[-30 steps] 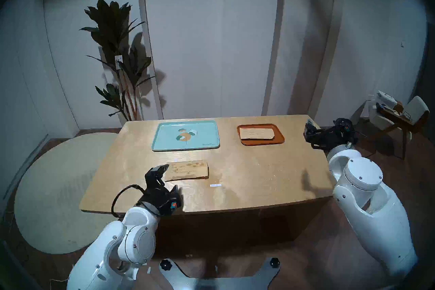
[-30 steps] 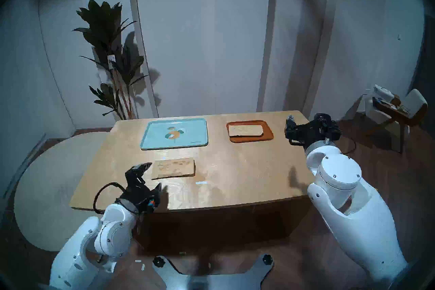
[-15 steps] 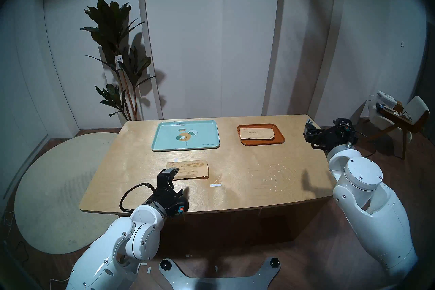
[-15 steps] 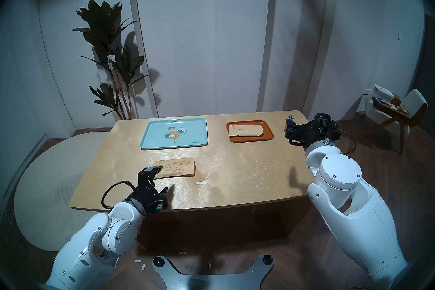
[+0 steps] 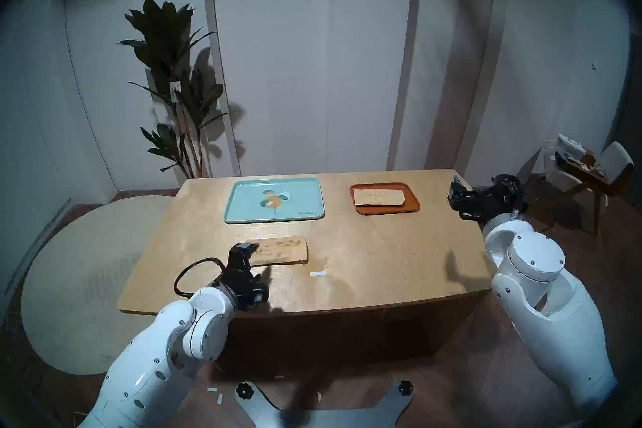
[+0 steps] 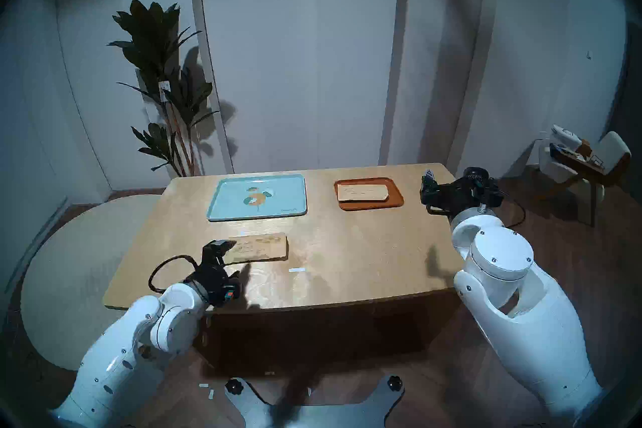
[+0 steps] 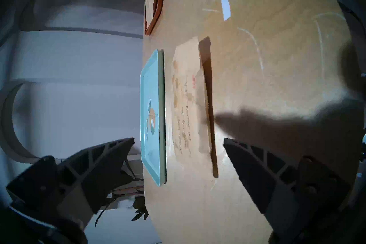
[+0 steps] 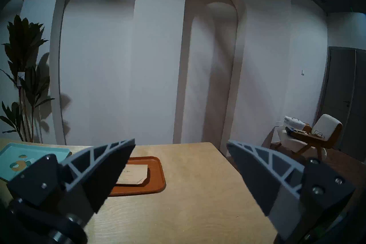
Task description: Sort the mail into the trays, one tray per recipient
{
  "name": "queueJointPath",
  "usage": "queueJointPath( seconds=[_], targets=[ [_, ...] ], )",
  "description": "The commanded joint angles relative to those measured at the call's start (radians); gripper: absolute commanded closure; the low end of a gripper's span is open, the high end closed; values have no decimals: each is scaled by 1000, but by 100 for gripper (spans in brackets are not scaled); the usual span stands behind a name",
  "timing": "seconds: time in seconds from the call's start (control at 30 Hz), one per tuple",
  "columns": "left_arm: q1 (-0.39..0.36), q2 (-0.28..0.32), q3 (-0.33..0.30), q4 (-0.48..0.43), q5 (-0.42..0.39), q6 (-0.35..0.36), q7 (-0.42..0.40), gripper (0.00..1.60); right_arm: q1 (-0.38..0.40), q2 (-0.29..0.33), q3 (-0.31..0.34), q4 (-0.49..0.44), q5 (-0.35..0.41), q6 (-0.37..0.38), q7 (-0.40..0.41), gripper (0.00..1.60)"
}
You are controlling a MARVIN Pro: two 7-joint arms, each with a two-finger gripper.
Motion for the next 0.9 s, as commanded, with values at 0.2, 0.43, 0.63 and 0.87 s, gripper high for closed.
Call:
queueJointPath(
  seconds=[0.2,0.43,0.63,0.87],
  targets=[
    [-119,-21,-1,111,-15,-54,41,0,4,-2,5,-18,1,-7,1,0],
    [-107,-6,-1,123,-25,-85,33,0,4,-2,6,-19,1,-8,1,0],
    [-107,-3,-2,139,-31,-97,39,0,4,-2,6,-19,1,-8,1,0],
    [-115,-6,-21,135,-79,-94,-7,13,4,-2,6,-19,1,-8,1,0]
  ],
)
